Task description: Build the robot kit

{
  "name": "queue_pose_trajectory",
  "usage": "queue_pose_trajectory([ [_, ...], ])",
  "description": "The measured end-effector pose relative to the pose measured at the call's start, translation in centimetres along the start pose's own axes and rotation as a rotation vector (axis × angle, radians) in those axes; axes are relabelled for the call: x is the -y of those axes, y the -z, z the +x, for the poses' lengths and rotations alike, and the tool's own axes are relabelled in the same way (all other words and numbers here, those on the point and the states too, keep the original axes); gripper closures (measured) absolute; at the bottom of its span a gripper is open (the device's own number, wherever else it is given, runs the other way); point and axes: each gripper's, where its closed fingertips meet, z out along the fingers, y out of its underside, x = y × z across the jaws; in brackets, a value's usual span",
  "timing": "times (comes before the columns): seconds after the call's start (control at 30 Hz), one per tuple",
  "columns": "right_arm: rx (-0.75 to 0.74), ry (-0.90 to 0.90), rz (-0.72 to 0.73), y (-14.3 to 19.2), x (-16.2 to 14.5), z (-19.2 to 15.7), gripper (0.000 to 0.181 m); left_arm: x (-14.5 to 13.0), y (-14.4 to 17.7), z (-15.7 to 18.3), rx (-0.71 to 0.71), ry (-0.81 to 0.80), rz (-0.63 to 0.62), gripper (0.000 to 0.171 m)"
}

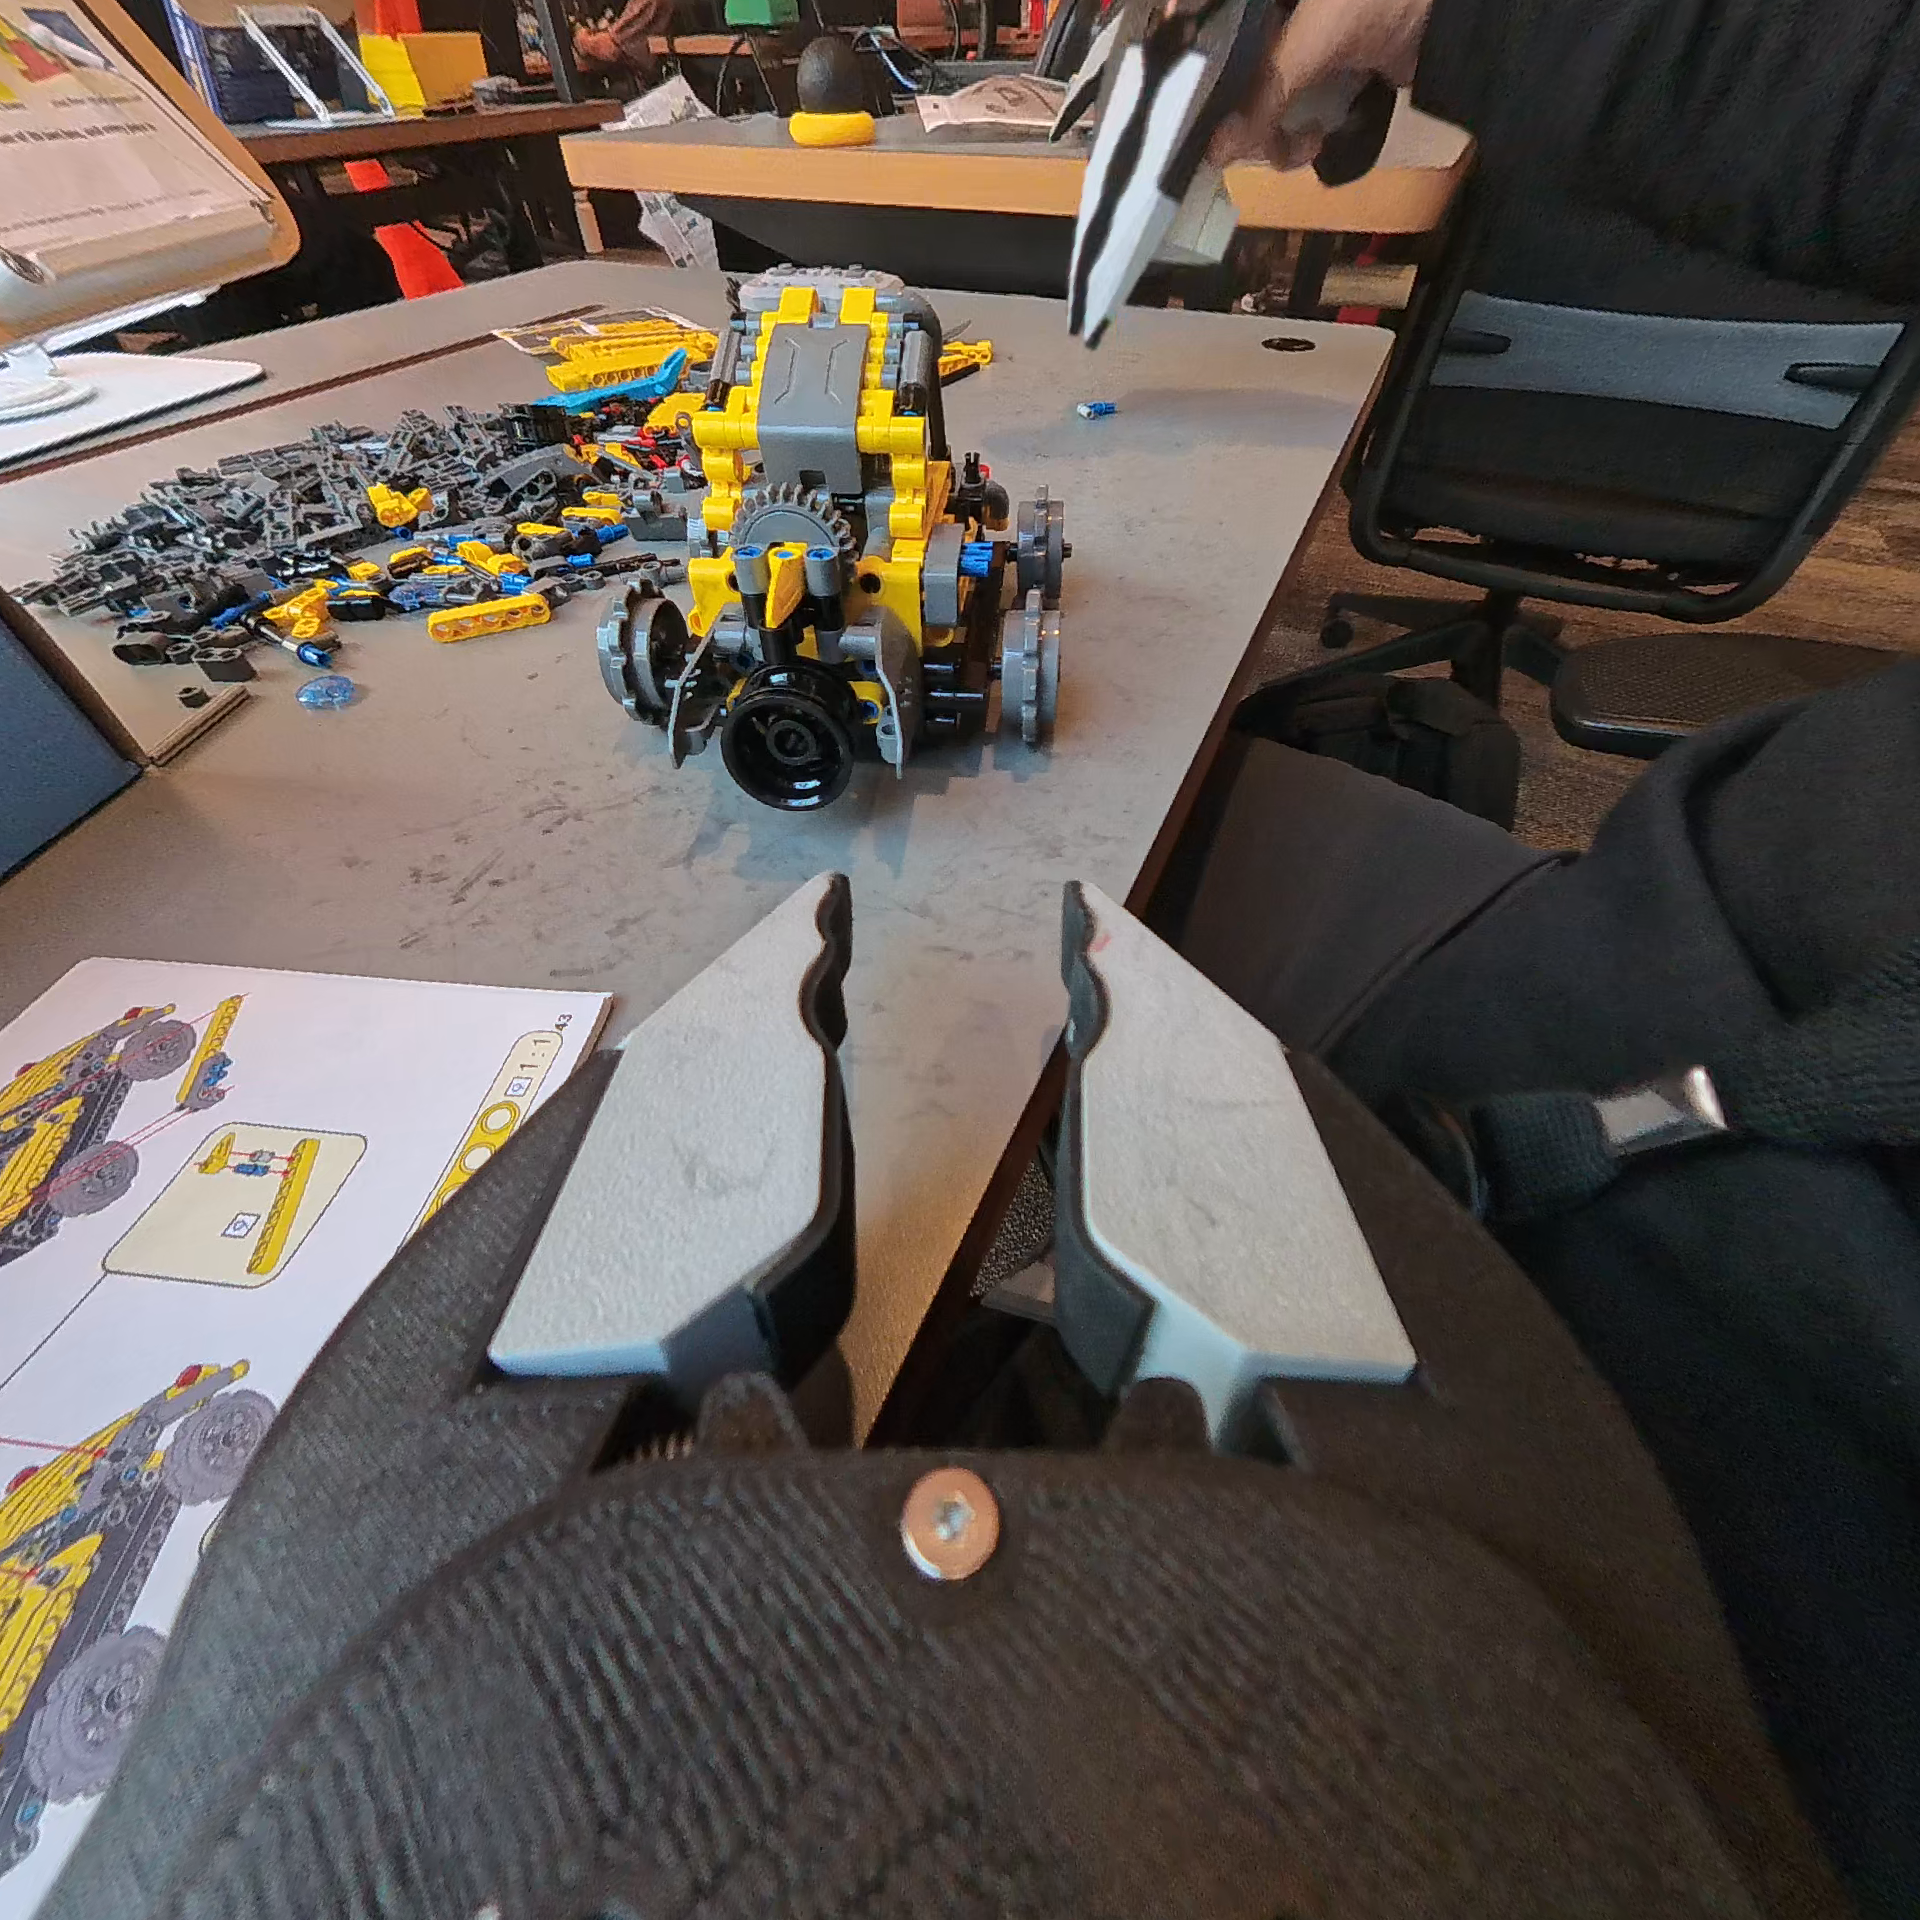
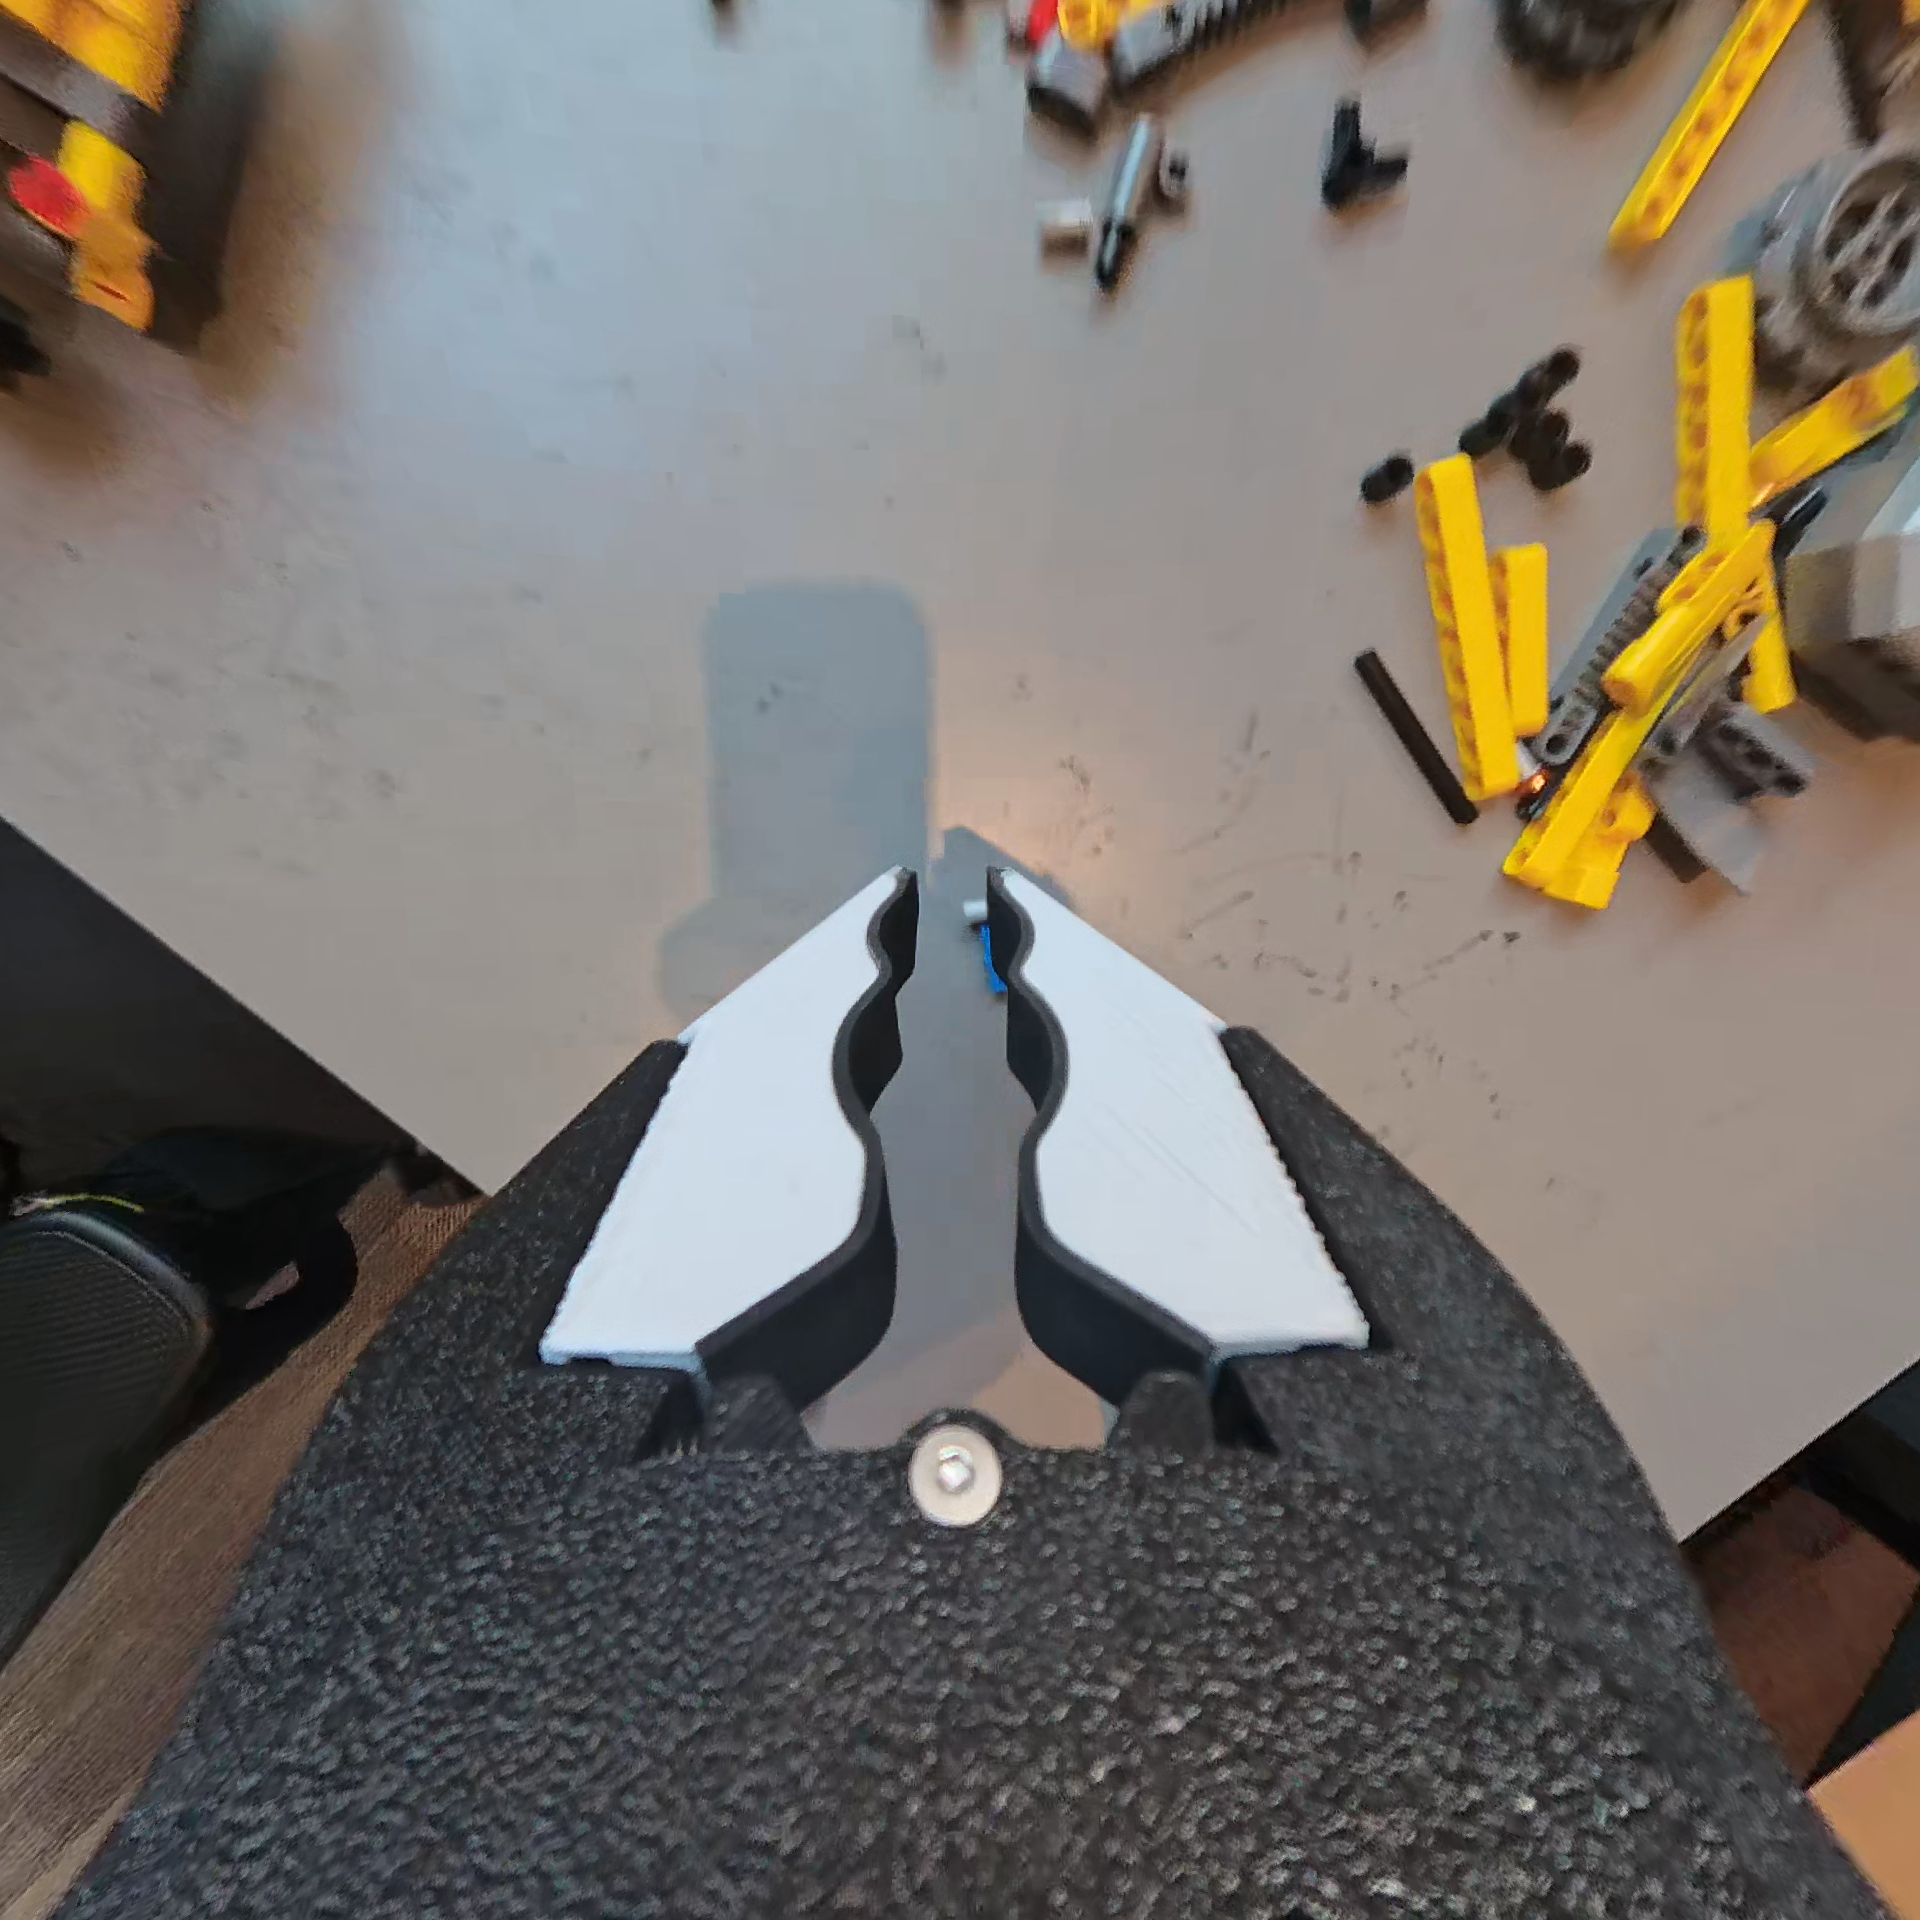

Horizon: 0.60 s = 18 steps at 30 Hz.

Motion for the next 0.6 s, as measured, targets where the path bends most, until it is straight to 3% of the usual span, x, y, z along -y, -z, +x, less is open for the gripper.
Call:
queue_pose_trajectory([
  [0.33, 0.0, 0.108, 0.302, 3.6, 8.5, -4.3, 0.169, 0.0, 0.0, 0.0, -0.004, 0.002, -0.002, 0.134],
  [0.6, 0.055, 0.133, 0.241, -1.2, 8.7, -8.1, 0.171, 0.0, 0.0, 0.1, -0.006, 0.002, -0.001, 0.134],
])
